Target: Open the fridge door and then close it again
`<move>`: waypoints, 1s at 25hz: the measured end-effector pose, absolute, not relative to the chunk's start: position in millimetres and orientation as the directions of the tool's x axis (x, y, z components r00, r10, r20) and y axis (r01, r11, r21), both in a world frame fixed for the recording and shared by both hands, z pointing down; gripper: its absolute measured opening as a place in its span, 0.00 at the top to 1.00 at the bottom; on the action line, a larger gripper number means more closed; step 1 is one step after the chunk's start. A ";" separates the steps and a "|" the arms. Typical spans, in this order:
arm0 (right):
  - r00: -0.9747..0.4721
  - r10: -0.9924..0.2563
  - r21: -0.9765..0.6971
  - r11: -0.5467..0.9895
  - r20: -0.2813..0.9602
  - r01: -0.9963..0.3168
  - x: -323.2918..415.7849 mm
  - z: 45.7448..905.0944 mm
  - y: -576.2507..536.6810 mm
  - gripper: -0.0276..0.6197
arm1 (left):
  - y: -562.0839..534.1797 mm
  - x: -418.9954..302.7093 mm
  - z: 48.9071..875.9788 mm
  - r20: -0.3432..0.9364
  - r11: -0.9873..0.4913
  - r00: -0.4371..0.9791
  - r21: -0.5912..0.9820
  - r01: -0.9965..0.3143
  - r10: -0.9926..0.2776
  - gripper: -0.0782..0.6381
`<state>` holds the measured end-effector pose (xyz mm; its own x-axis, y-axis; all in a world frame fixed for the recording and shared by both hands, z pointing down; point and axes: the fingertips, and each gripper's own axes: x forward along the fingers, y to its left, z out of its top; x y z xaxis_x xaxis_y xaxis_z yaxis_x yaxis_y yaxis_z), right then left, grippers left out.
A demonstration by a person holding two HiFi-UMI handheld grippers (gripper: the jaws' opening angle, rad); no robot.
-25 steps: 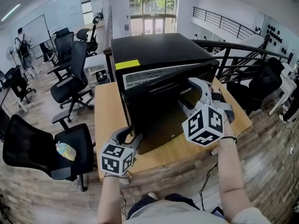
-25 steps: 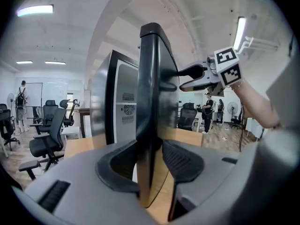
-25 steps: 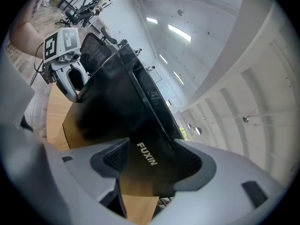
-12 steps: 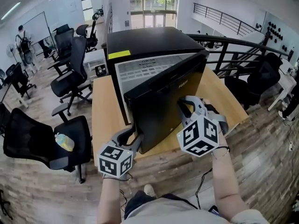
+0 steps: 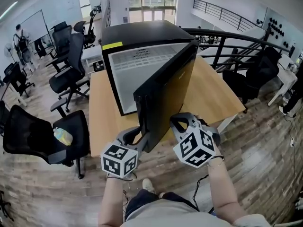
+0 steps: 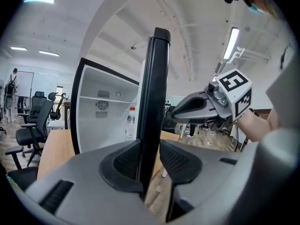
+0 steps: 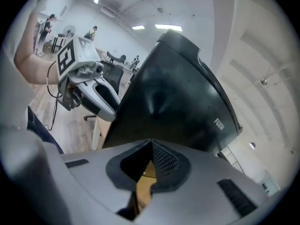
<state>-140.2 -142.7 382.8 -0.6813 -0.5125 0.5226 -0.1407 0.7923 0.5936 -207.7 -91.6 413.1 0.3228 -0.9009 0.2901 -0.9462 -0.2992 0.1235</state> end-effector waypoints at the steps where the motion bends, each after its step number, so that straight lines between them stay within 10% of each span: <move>1: -0.692 -0.503 0.577 0.803 0.519 -0.150 -140.7 381.7 -136.6 0.96 | -89.0 -205.9 411.6 0.286 -0.305 0.329 0.128 -0.944 -0.900 0.71; 25: -0.853 -0.414 0.166 0.910 0.318 -0.380 -103.0 385.0 -78.8 0.67 | -63.9 -118.2 424.5 0.269 -0.418 0.446 0.156 -0.895 -0.854 0.75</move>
